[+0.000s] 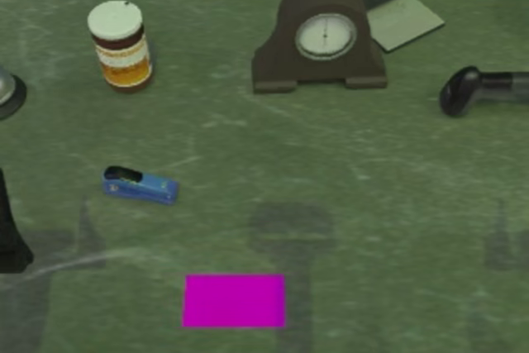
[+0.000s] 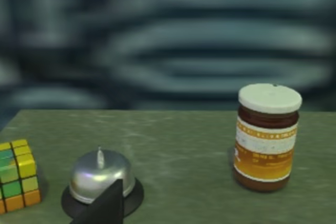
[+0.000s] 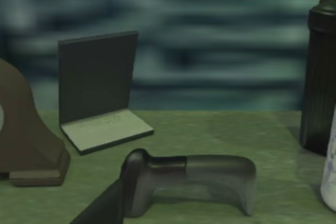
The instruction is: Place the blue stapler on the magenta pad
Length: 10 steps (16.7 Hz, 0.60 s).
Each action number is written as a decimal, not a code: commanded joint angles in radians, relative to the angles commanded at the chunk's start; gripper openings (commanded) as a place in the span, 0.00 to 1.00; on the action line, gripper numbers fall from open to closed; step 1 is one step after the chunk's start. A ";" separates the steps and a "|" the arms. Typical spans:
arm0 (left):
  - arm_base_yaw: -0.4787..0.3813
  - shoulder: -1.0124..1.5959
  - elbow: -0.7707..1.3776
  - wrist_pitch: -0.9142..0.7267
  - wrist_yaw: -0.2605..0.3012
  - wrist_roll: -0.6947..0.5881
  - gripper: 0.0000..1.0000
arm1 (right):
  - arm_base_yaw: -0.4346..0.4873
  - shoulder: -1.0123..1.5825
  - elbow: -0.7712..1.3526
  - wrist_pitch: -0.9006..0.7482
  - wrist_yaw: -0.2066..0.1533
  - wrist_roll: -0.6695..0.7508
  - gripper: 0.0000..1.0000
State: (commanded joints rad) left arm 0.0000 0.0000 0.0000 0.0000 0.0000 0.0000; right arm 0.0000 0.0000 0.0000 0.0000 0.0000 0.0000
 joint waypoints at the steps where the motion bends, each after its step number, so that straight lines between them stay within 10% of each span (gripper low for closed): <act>1: 0.000 0.000 0.000 0.000 0.000 0.000 1.00 | 0.000 0.000 0.000 0.000 0.000 0.000 1.00; 10: -0.068 0.378 0.359 -0.253 0.001 0.323 1.00 | 0.000 0.000 0.000 0.000 0.000 0.000 1.00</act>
State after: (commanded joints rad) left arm -0.0676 0.3785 0.3593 -0.2529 0.0013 0.3235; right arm 0.0000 0.0000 0.0000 0.0000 0.0000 0.0000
